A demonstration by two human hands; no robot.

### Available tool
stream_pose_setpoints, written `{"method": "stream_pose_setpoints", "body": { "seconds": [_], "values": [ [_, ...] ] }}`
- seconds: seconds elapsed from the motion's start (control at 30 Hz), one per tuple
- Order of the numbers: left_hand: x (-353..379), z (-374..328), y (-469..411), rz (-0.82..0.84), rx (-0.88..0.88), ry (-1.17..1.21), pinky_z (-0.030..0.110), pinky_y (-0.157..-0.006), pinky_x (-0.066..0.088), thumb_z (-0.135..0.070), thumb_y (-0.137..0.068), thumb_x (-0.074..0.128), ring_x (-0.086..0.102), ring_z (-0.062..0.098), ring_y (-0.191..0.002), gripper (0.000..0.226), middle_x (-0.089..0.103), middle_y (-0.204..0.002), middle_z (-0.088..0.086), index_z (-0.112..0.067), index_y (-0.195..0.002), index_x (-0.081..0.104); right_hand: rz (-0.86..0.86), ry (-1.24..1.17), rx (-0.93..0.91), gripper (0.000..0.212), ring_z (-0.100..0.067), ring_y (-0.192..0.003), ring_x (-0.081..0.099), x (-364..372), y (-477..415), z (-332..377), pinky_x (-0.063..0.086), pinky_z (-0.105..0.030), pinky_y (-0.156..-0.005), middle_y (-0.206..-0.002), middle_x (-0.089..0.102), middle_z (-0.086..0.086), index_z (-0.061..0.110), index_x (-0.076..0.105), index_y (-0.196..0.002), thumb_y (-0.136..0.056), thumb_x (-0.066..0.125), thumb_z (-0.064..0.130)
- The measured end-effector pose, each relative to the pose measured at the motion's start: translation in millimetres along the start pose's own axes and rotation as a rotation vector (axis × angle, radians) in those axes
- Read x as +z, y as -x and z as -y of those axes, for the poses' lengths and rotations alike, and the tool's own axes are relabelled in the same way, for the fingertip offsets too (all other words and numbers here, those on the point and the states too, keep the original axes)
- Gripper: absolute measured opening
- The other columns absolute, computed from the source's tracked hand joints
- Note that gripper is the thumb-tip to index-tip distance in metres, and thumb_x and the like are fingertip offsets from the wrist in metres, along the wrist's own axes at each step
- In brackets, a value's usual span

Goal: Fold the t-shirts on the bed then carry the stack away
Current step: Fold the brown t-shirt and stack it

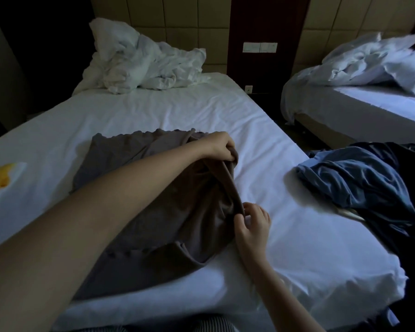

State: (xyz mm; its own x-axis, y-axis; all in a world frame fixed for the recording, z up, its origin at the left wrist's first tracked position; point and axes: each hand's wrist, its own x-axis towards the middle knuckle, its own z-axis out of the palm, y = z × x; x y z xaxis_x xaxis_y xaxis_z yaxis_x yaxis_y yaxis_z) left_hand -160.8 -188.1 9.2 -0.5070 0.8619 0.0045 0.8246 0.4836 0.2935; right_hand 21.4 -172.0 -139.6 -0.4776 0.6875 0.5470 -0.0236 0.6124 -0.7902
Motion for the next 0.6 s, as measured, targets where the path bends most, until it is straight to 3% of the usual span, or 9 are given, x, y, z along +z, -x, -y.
{"method": "stream_pose_setpoints", "body": {
  "seconds": [0.1, 0.17, 0.23, 0.3, 0.33, 0.4, 0.47, 0.53, 0.6],
  "values": [
    [-9.5, -11.2, 19.7, -0.006, 0.06, -0.04, 0.037, -0.081, 0.044, -0.04, -0.08, 0.062, 0.061, 0.015, -0.083, 0.021, 0.067, -0.082, -0.003, -0.02, -0.083, 0.069, -0.034, -0.045, -0.06, 0.008, -0.022, -0.079, 0.052, -7.9, 6.0, 7.1, 0.036, -0.032, -0.079, -0.074, 0.053, 0.007, 0.017, 0.044, -0.063, -0.065, 0.041, 0.024],
    [-6.6, -8.2, 32.6, 0.158, -0.015, -0.247, 0.033, -0.082, 0.04, -0.064, -0.084, 0.05, 0.059, 0.014, -0.078, 0.047, 0.064, -0.078, -0.004, -0.019, -0.085, 0.066, 0.029, -0.056, -0.163, 0.009, -0.022, -0.081, 0.053, -12.7, 10.8, 7.7, 0.035, -0.03, -0.08, -0.078, 0.059, 0.004, 0.013, 0.044, -0.06, -0.062, 0.043, 0.021],
    [-1.9, 2.6, 44.5, 0.354, -0.186, -0.305, 0.033, -0.079, 0.046, -0.073, -0.084, 0.037, 0.062, 0.018, -0.075, 0.066, 0.066, -0.08, 0.0, -0.014, -0.093, 0.065, 0.165, -0.026, -0.254, 0.015, -0.022, -0.084, 0.055, -14.4, 13.8, 7.2, 0.036, -0.033, -0.079, -0.086, 0.062, 0.002, 0.007, 0.047, -0.06, -0.062, 0.044, 0.022],
    [6.6, 12.9, 52.1, 0.376, -0.26, -0.398, 0.032, -0.079, 0.048, -0.065, -0.087, 0.039, 0.065, 0.022, -0.083, 0.057, 0.069, -0.087, 0.001, -0.014, -0.093, 0.064, 0.291, 0.04, -0.316, 0.018, -0.019, -0.089, 0.055, -13.3, 15.8, 7.3, 0.035, -0.032, -0.081, -0.093, 0.062, 0.003, 0.007, 0.048, -0.064, -0.063, 0.045, 0.025],
    [11.1, 12.7, 56.2, 0.313, -0.252, -0.487, 0.032, -0.079, 0.045, -0.057, -0.088, 0.045, 0.064, 0.023, -0.089, 0.044, 0.067, -0.091, 0.001, -0.016, -0.09, 0.061, 0.336, 0.063, -0.341, 0.018, -0.017, -0.09, 0.054, -12.2, 16.9, 7.2, 0.034, -0.031, -0.082, -0.095, 0.062, 0.003, 0.008, 0.047, -0.066, -0.063, 0.046, 0.026],
    [22.3, 5.4, 57.0, 0.113, -0.158, -0.568, 0.036, -0.087, 0.037, -0.037, -0.086, 0.055, 0.058, 0.024, -0.103, 0.025, 0.063, -0.108, 0.002, -0.019, -0.103, 0.053, 0.389, 0.086, -0.375, 0.018, -0.017, -0.089, 0.054, -10.1, 17.7, 6.2, 0.034, -0.03, -0.082, -0.096, 0.061, 0.003, 0.009, 0.046, -0.067, -0.064, 0.048, 0.027],
    [36.8, -5.4, 47.0, -0.009, -0.016, -0.553, 0.039, -0.097, 0.031, -0.025, -0.084, 0.056, 0.049, 0.025, -0.116, 0.037, 0.055, -0.122, 0.004, -0.019, -0.12, 0.048, 0.396, 0.089, -0.37, 0.018, -0.019, -0.085, 0.055, -9.6, 18.0, 4.4, 0.037, -0.032, -0.08, -0.094, 0.06, 0.002, 0.009, 0.046, -0.067, -0.064, 0.049, 0.026],
    [47.9, -17.4, 36.6, 0.024, 0.06, -0.554, 0.04, -0.103, 0.026, -0.032, -0.084, 0.058, 0.042, 0.024, -0.124, 0.047, 0.049, -0.132, 0.004, -0.021, -0.128, 0.046, 0.38, 0.083, -0.346, 0.018, -0.02, -0.083, 0.055, -9.7, 17.8, 2.6, 0.039, -0.035, -0.078, -0.091, 0.06, 0.001, 0.008, 0.046, -0.067, -0.064, 0.048, 0.025],
    [55.9, -25.0, 27.1, 0.203, 0.014, -0.575, 0.04, -0.101, 0.028, -0.044, -0.083, 0.058, 0.046, 0.025, -0.122, 0.046, 0.054, -0.128, 0.003, -0.022, -0.123, 0.049, 0.357, 0.079, -0.333, 0.017, -0.02, -0.083, 0.054, -9.2, 17.9, 2.4, 0.038, -0.034, -0.079, -0.09, 0.06, 0.001, 0.008, 0.046, -0.066, -0.064, 0.047, 0.025]
  ]
}}
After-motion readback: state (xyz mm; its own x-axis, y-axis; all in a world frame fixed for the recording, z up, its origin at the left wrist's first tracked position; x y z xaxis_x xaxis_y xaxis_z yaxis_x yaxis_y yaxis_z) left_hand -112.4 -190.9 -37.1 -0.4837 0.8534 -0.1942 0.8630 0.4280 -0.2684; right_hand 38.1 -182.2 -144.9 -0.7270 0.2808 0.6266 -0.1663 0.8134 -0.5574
